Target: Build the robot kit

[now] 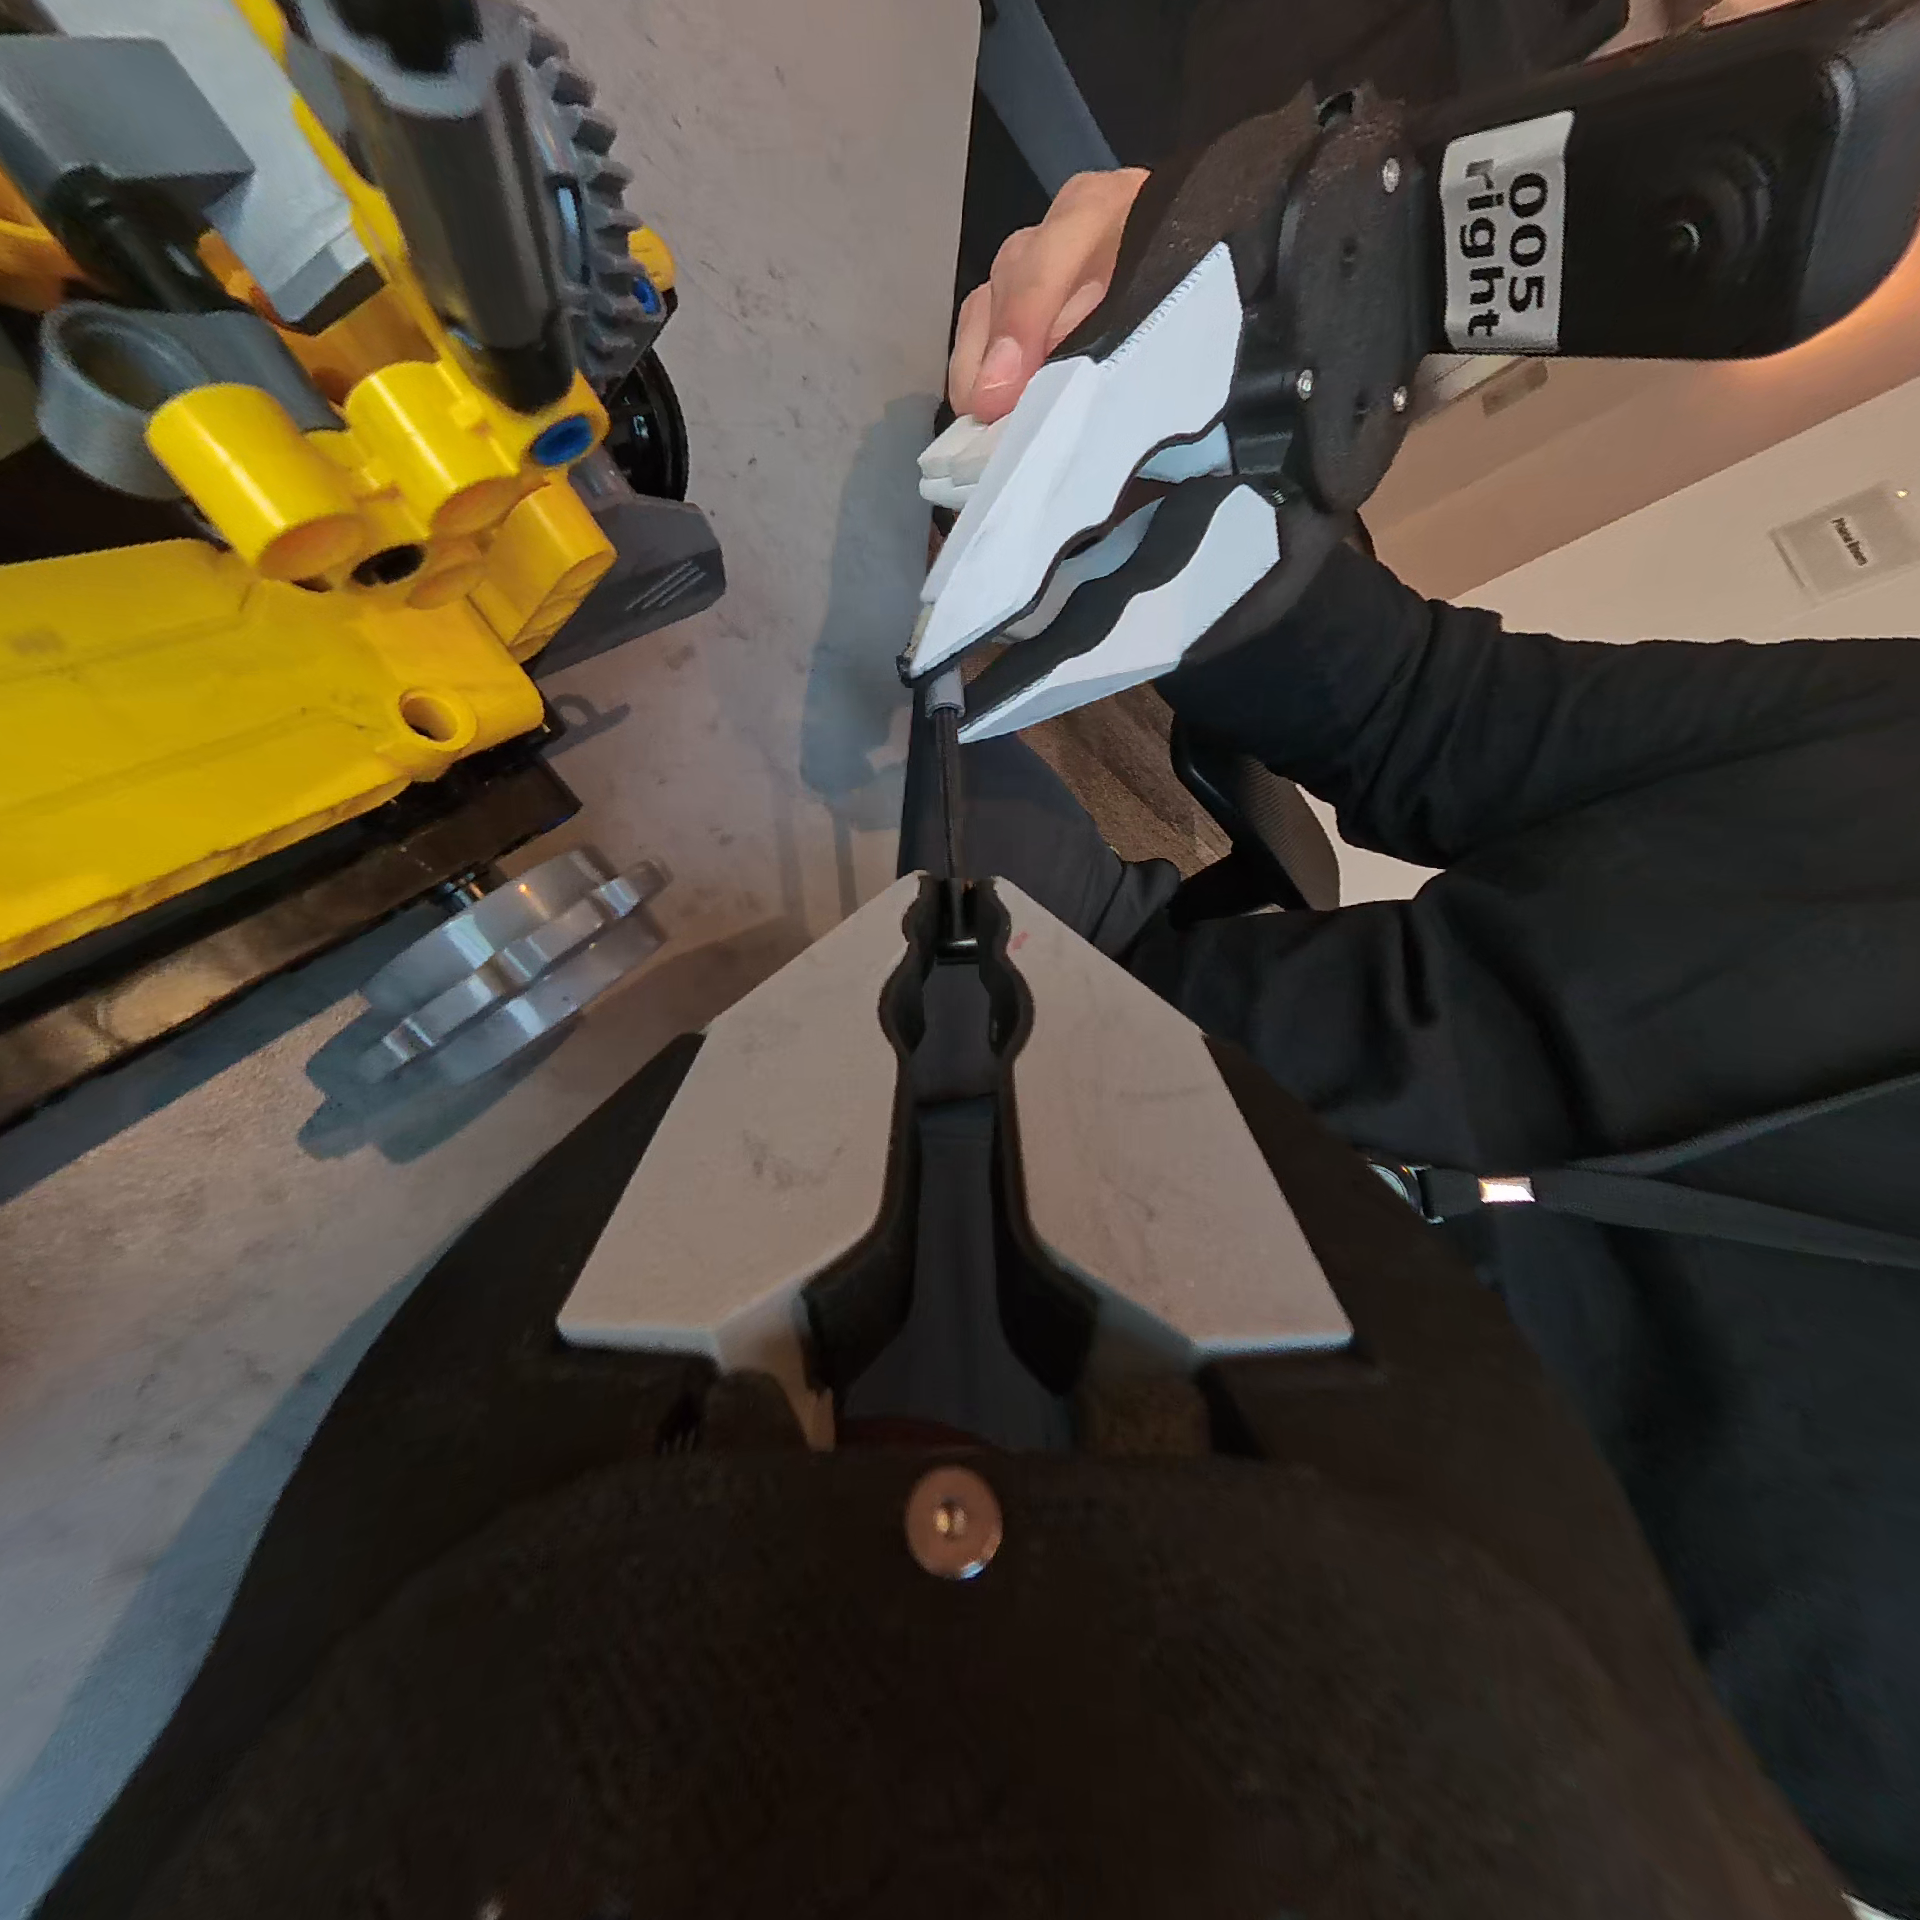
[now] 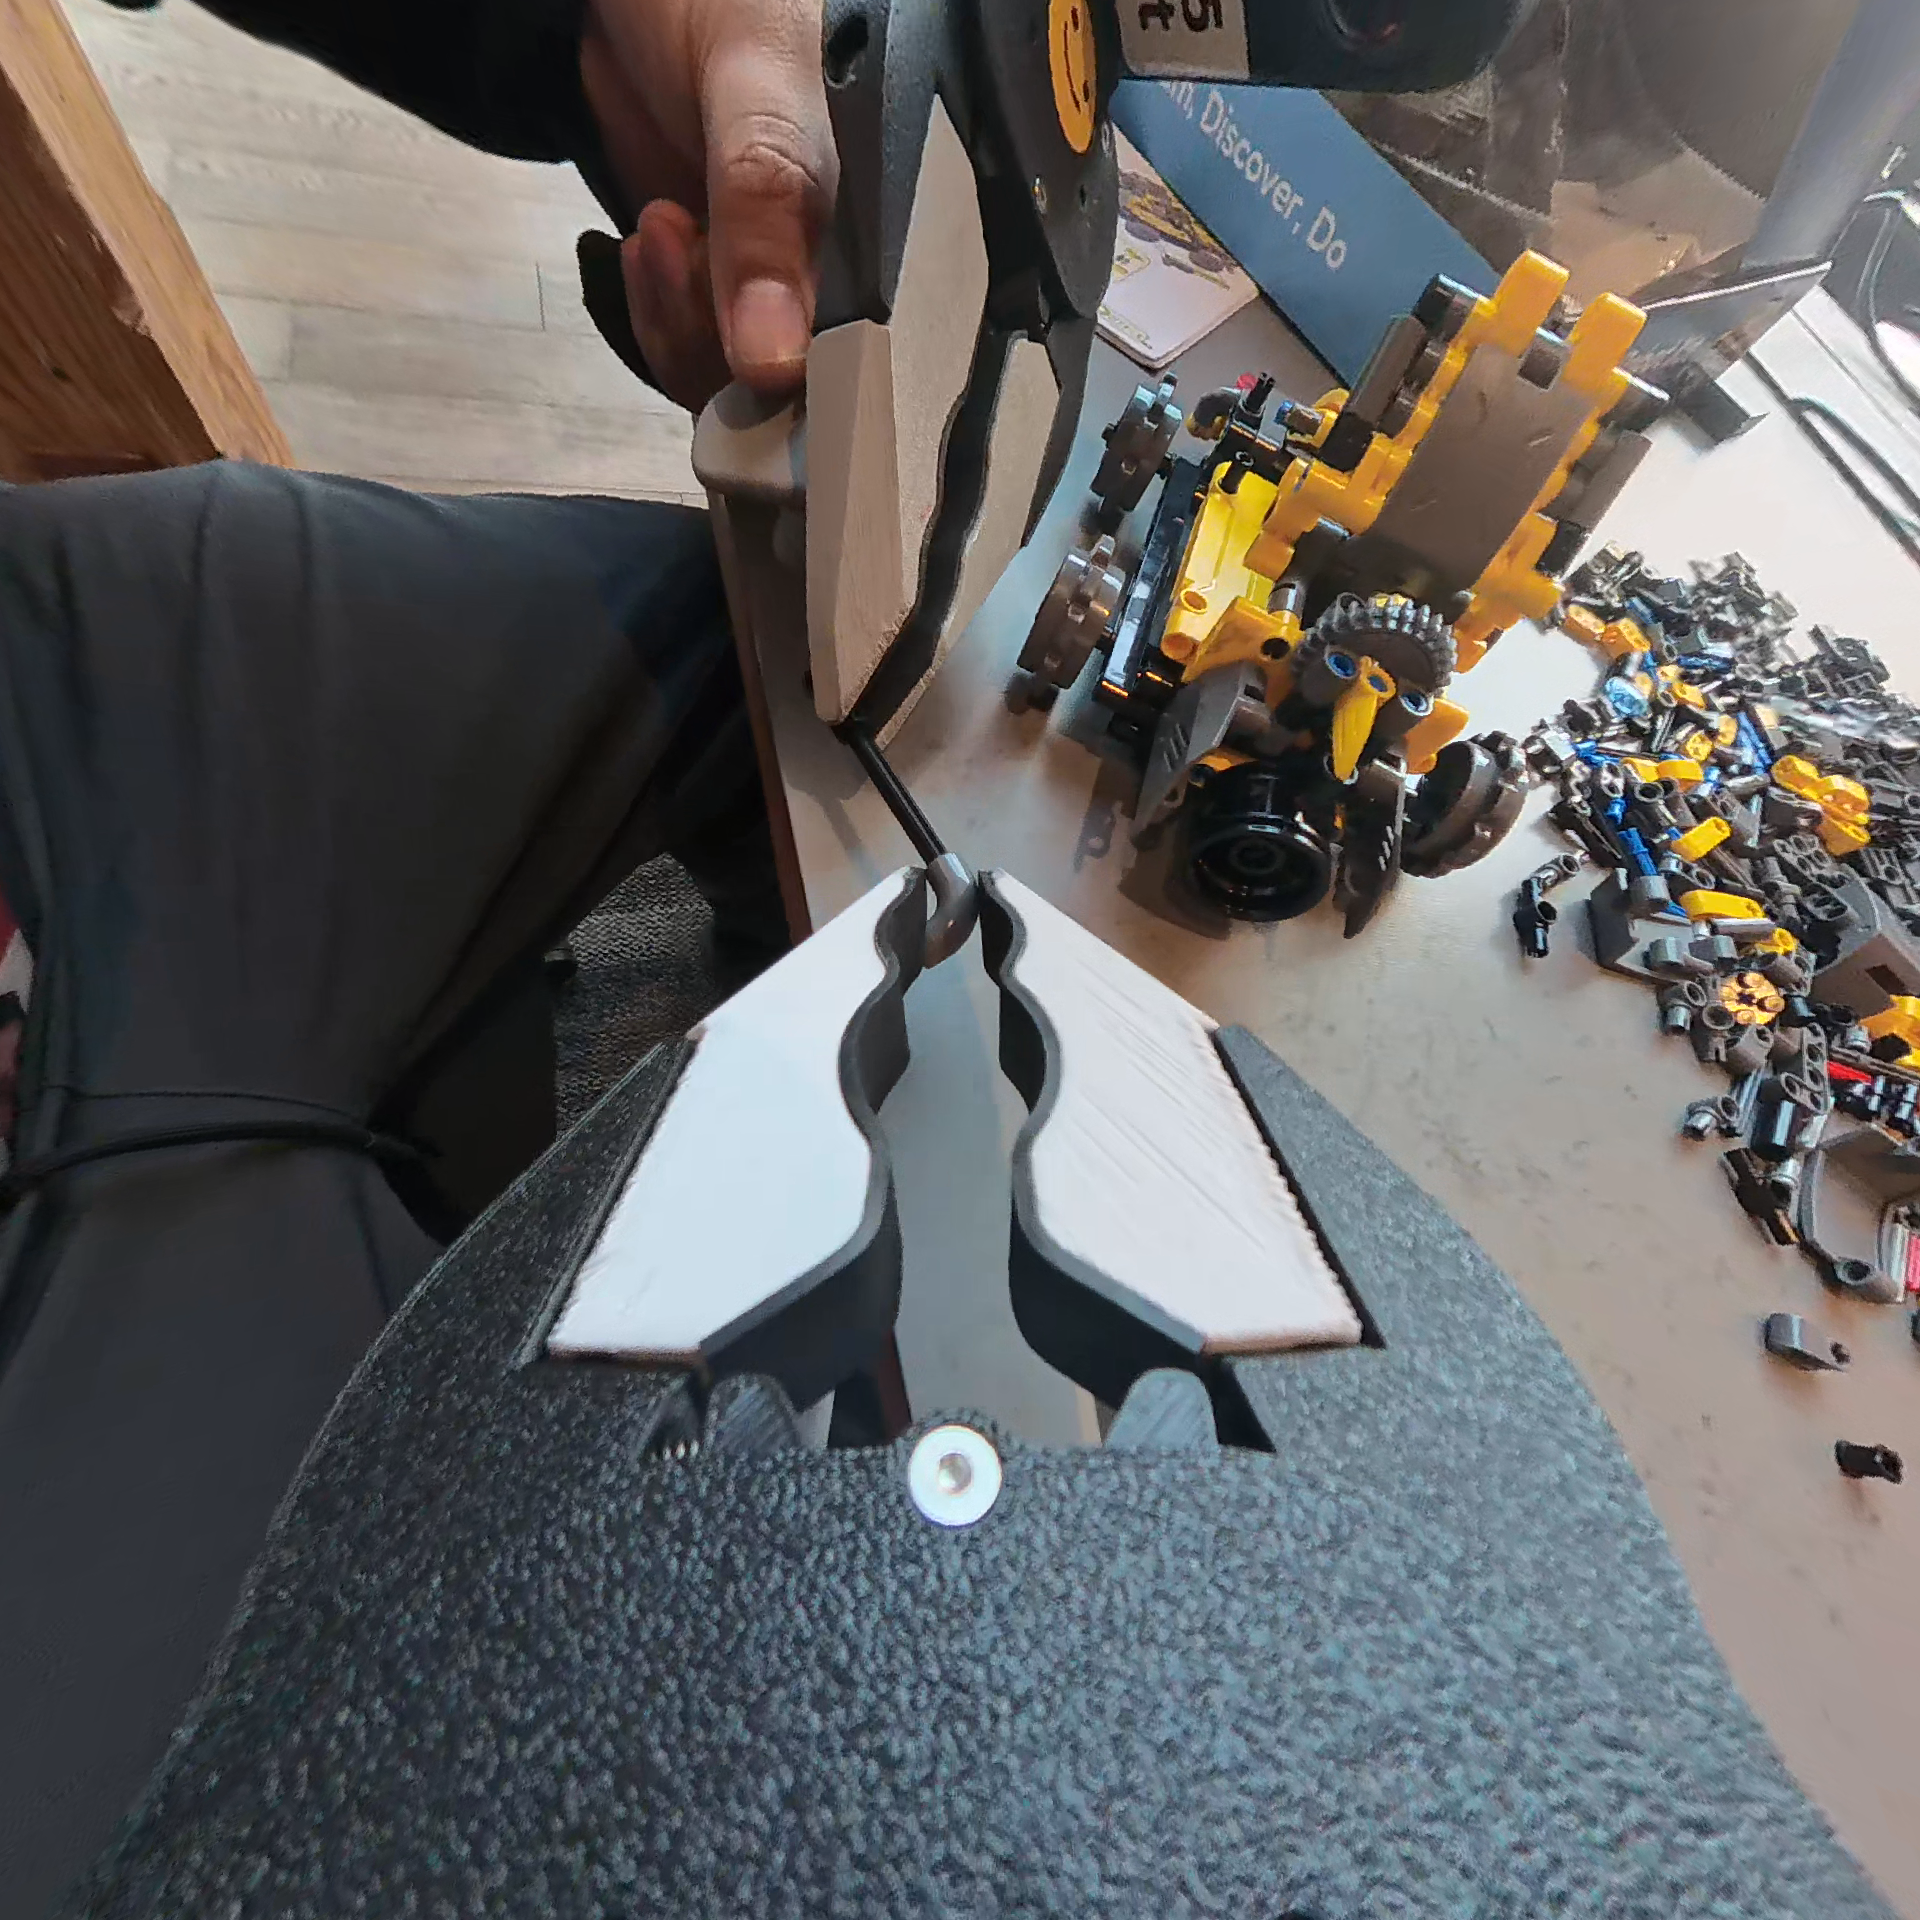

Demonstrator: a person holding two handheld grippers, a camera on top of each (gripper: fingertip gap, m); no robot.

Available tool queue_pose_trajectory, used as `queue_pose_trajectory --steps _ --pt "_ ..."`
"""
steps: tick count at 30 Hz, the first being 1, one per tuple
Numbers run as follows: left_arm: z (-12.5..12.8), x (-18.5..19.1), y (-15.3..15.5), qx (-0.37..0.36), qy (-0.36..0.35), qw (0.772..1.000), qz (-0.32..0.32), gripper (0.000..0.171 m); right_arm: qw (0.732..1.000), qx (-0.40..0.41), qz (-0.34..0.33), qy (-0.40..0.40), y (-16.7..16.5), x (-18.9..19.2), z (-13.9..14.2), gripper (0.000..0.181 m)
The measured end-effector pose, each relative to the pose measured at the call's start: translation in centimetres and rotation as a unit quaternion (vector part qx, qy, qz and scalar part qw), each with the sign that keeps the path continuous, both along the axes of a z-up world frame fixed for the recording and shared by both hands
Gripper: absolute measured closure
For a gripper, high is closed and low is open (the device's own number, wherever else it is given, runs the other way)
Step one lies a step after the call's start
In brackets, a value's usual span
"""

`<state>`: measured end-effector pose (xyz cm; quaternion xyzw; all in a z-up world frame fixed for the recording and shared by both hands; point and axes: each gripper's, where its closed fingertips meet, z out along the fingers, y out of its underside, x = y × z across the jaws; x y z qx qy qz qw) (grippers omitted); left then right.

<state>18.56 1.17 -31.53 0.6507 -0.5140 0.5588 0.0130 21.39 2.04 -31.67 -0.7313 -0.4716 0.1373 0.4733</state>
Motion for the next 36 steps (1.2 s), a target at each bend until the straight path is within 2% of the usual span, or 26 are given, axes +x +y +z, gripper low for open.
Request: queue_pose_trajectory --steps 5,8,9,10,14,16,20,21,22,26,29,32,34,36 --pt "0.3 0.2 0.7 0.041 -0.025 0.999 0.026 0.167 1.0 -0.007 -0.015 0.004 0.5 0.2 0.0 0.173" --pt "0.1 0.2 1.0 0.116 -0.033 0.992 0.035 0.168 1.0 -0.008 -0.024 -0.01 0.7 0.2 -0.4 0.173" --pt "-0.1 0.2 1.1 0.148 -0.032 0.988 0.038 0.164 1.0 -0.008 -0.025 -0.016 0.8 0.2 -0.6 0.174" --pt "-0.4 0.1 1.2 0.183 -0.029 0.982 0.04 0.153 0.999 -0.007 -0.031 -0.023 0.9 0.3 -0.8 0.174" --pt "-1.3 -0.5 1.4 0.326 -0.032 0.944 0.043 0.144 0.998 -0.035 -0.049 -0.022 1.2 0.7 -1.3 0.174" --pt "-1.6 -0.5 1.9 0.401 -0.032 0.914 0.053 0.147 0.997 -0.06 -0.051 -0.015 1.2 0.7 -1.7 0.174" --pt "-1.8 -0.2 2.0 0.497 -0.04 0.866 0.037 0.15 0.993 -0.108 -0.037 0.007 0.7 -0.1 -2.5 0.174" --pt "-2.0 -0.2 2.0 0.514 -0.04 0.856 0.028 0.156 0.993 -0.115 -0.034 0.019 0.6 -0.3 -2.5 0.174" --pt "-2.3 -0.3 1.8 0.526 -0.037 0.85 0.015 0.167 0.992 -0.12 -0.034 0.03 0.7 -0.5 -2.5 0.174" --pt "-2.7 -0.2 2.1 0.556 -0.029 0.831 -0.003 0.167 0.99 -0.133 -0.037 0.036 0.8 -0.5 -2.6 0.174" --pt "-2.6 -0.3 2.5 0.544 -0.027 0.839 0.006 0.157 0.988 -0.142 -0.034 0.042 0.7 -0.5 -2.5 0.174" --pt "-2.6 -0.5 2.7 0.527 -0.023 0.849 0.004 0.157 0.987 -0.147 -0.038 0.053 0.7 -0.5 -2.4 0.174" --pt "-2.7 -0.5 2.5 0.534 -0.028 0.845 -0.01 0.166 0.985 -0.157 -0.039 0.068 0.8 -0.6 -2.3 0.174" --pt "-2.7 -0.5 2.5 0.551 -0.037 0.834 -0.018 0.167 0.983 -0.164 -0.04 0.077 0.8 -0.6 -2.2 0.174"
